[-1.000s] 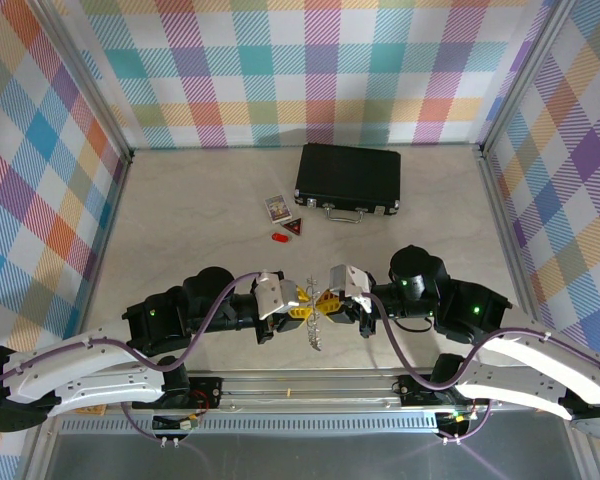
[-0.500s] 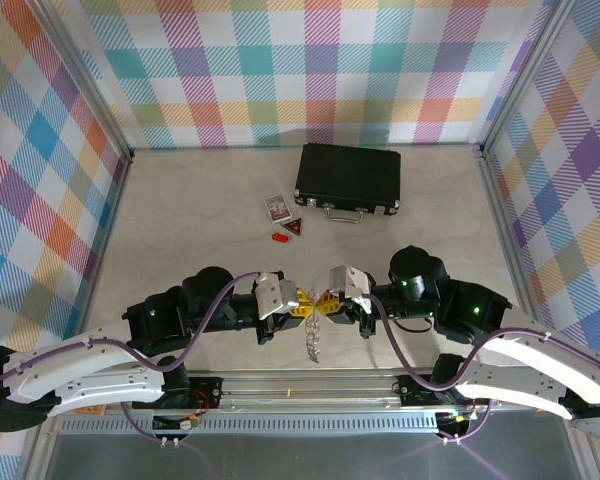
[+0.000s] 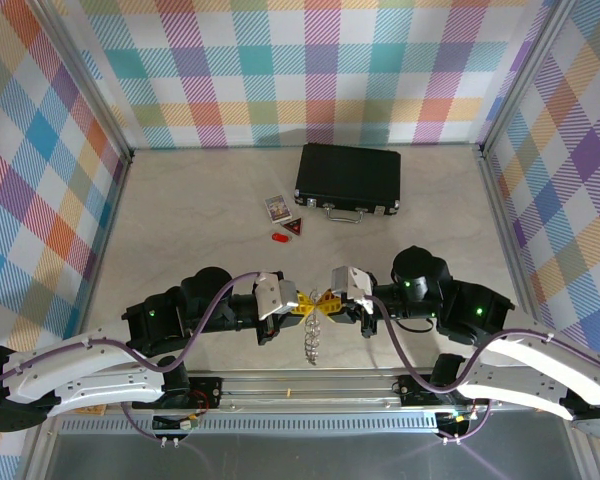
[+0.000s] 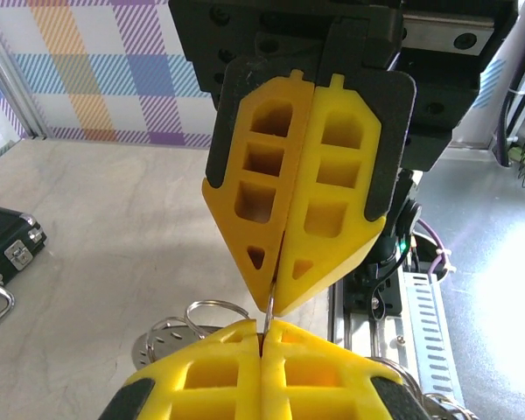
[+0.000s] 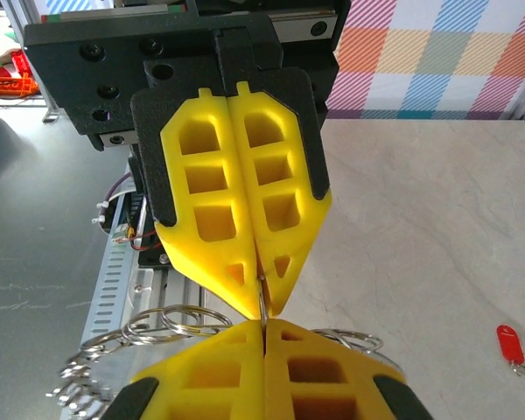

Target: Put the keys on the keyring

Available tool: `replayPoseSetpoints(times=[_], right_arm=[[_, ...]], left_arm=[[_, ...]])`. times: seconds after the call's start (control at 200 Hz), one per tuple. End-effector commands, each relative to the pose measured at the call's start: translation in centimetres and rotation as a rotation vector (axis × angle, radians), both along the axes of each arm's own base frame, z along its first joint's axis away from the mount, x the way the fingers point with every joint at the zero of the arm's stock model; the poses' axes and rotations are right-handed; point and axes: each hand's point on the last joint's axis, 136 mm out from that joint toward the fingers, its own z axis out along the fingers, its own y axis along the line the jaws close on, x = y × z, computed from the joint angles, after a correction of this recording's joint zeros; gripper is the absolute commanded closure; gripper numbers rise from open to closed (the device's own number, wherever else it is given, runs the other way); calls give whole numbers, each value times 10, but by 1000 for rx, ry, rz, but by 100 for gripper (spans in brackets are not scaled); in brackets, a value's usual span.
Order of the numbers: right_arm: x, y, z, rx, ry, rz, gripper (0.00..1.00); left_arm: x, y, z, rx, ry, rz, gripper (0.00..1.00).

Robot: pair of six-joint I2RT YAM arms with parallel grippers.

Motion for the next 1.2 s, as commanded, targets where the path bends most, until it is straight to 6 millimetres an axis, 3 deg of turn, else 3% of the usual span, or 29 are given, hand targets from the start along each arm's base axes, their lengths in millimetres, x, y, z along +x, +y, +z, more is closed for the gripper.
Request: replayPoseSetpoints(times=[0.0,0.055,0.115,0.33,0.535,0.76,0.875,0.99,1.195], right_arm=[[-9,-1,18,58,-32,38,100],[-7,-1,17,59,-29,30,100],[-5,0,16,56,-24,18,94],[13,-4,16,27,-13,-94,51],[23,-10,28,86,25,-156,23],[54,-14,38,112,113,-253,12],[83,-16,37,129,203,-343,9],[117,-18,27,117,287,-446,6],[176,-16,-12,58,479,-578,5]], left_arm=[[4,1,19,-64,-27,25,100],[6,1,19,-67,-27,38,100],[7,1,18,-72,-27,47,100],[11,5,6,-47,-9,81,100],[10,14,-2,-48,11,96,100],[11,25,-10,-73,23,127,100],[13,30,-17,-64,33,152,100],[13,34,-25,-58,45,163,100],[14,44,-29,-81,53,195,100]])
